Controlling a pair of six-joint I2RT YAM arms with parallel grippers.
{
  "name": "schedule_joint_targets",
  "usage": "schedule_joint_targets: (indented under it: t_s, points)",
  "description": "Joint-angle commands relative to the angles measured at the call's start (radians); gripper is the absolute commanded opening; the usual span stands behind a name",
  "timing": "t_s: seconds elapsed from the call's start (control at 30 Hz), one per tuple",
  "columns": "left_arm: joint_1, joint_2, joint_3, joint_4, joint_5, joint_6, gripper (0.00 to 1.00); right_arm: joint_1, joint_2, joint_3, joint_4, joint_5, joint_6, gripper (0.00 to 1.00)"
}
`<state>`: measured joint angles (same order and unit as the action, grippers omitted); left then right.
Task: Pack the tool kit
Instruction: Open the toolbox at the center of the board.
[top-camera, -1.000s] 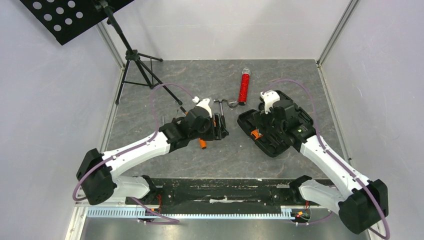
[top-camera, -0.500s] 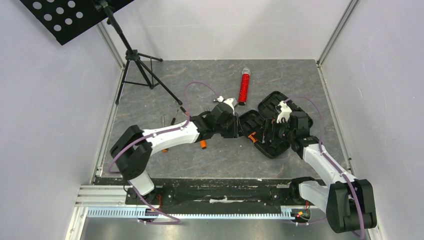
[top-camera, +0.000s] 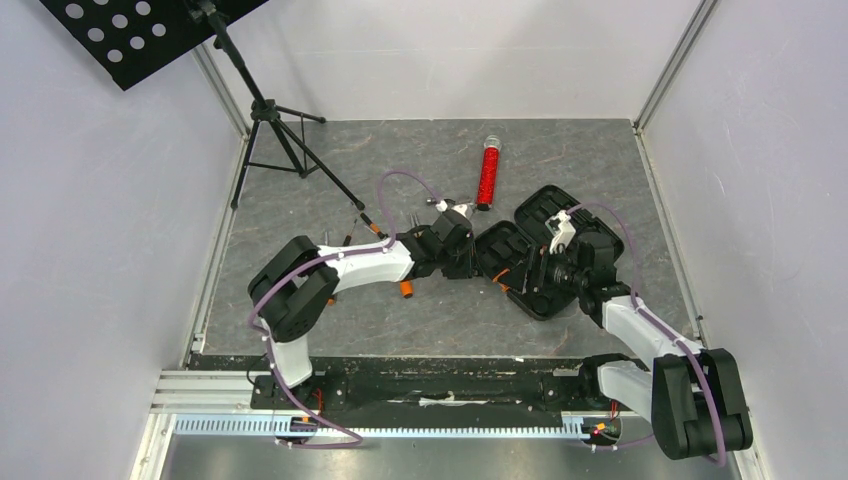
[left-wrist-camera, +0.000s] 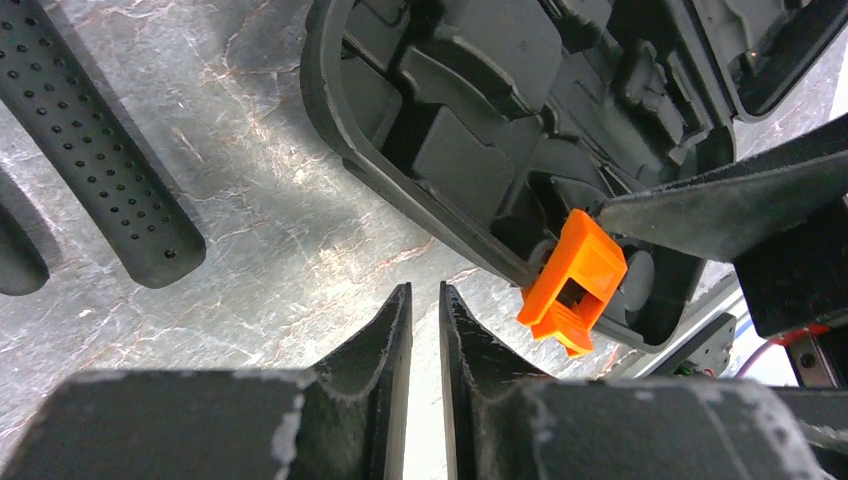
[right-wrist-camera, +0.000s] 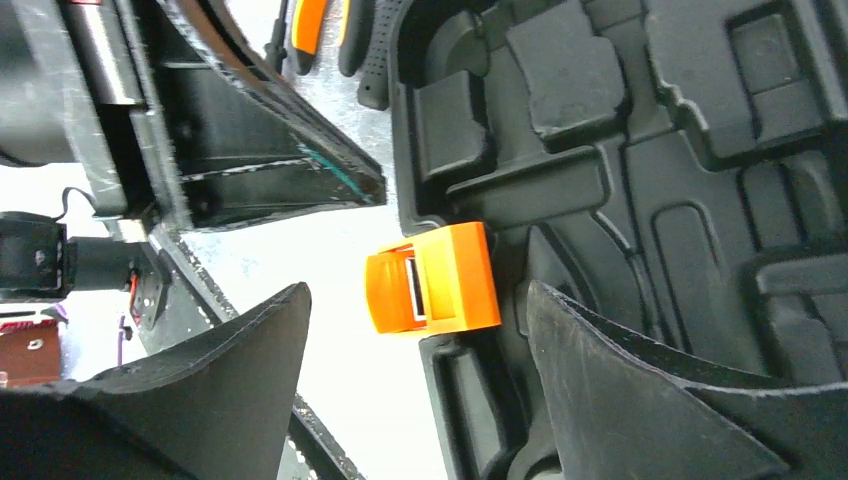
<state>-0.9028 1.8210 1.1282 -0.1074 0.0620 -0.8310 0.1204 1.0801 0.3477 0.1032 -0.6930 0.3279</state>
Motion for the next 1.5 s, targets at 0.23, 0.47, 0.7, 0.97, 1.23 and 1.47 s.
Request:
schedule_joint_targets:
  t_s: [0.23, 0.47, 0.7, 0.97, 1.23, 1.47]
  points:
    - [0.013, 0.053, 0.015, 0.058, -0.022, -0.038, 0.21, -0.001, -0.001, -0.038, 0.188, -0.166, 0.078, 0.71]
    - [0.016, 0.069, 0.04, 0.055, -0.011, -0.037, 0.21, 0.04, -0.01, -0.031, 0.189, -0.22, 0.078, 0.56]
    - [0.019, -0.096, -0.04, 0.029, -0.083, -0.018, 0.26, 0.113, 0.003, 0.083, -0.097, -0.02, -0.134, 0.42]
    - [0.044, -0.407, -0.121, -0.096, -0.229, 0.048, 0.46, 0.178, -0.088, 0.184, -0.4, 0.463, -0.268, 0.47]
    - [0.058, -0.599, -0.173, -0.21, -0.292, 0.106, 0.55, 0.31, -0.074, 0.085, -0.41, 0.614, -0.134, 0.28]
    - [0.056, -0.557, -0.211, -0.189, -0.205, 0.088, 0.55, 0.422, -0.036, 0.058, -0.313, 0.675, 0.042, 0.12]
